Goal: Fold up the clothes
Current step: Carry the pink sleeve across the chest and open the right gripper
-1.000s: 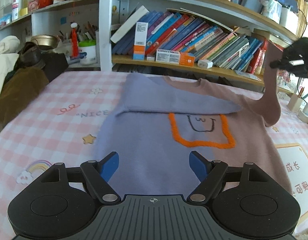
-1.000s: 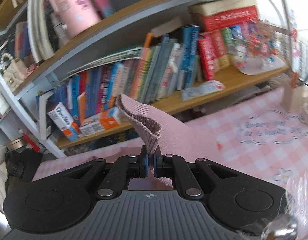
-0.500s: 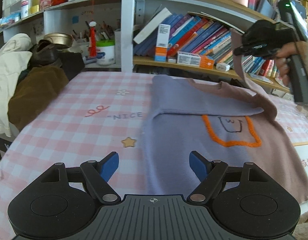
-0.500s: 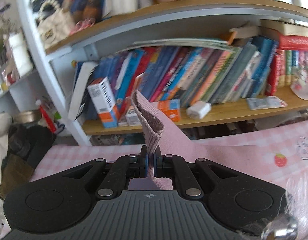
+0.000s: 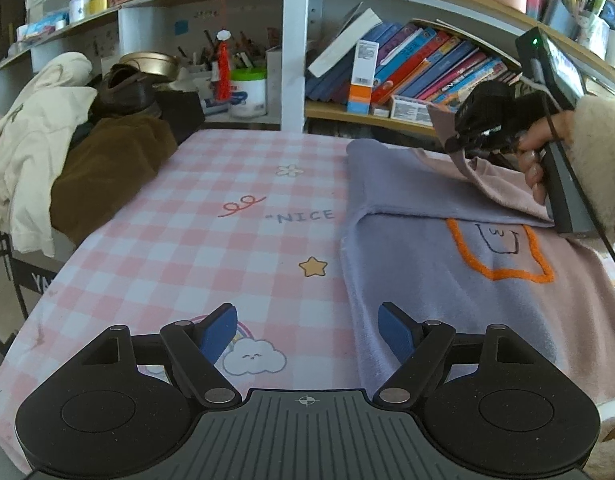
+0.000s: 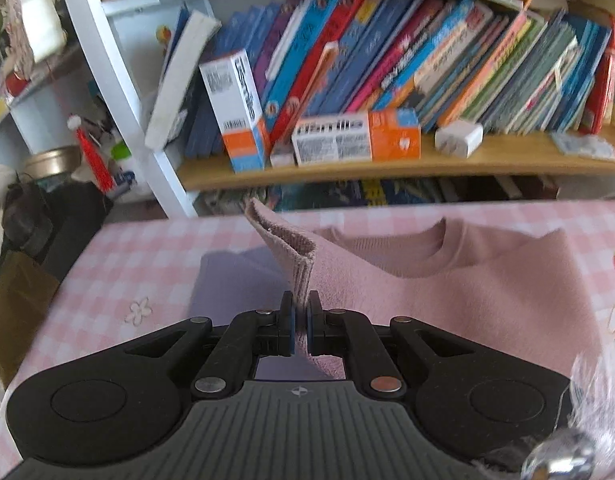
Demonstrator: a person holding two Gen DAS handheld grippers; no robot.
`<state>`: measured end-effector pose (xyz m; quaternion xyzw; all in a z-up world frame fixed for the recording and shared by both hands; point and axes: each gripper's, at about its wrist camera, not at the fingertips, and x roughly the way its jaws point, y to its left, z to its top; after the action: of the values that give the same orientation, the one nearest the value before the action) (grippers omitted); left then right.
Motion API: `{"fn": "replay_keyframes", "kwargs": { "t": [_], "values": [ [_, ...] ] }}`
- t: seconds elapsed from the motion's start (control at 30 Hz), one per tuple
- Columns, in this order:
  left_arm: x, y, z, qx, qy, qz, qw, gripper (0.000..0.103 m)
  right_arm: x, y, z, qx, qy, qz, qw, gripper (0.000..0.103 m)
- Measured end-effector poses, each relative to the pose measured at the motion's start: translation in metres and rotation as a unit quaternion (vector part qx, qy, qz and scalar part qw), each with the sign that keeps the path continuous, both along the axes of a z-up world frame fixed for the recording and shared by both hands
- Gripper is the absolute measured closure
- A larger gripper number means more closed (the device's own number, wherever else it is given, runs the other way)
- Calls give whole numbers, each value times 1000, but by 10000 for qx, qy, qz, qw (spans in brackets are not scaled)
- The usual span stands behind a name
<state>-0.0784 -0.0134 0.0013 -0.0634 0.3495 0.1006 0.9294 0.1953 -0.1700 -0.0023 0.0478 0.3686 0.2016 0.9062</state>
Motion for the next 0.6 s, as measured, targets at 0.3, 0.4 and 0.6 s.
{"fn": "replay_keyframes", "kwargs": {
  "t": [0.3,0.4,0.6],
  "values": [
    [-3,4,-2,12,54,59,10000,23,-3,14,-19,-15,458,181,9988,98],
    [-5,5,-2,20,60,86,9999,23,-3,16,-26,-58,574,220,9981,94],
    [-8,5,0,46,-2,91,9999,23,-9,16,-31,160,788,498,9955,42]
  ]
}}
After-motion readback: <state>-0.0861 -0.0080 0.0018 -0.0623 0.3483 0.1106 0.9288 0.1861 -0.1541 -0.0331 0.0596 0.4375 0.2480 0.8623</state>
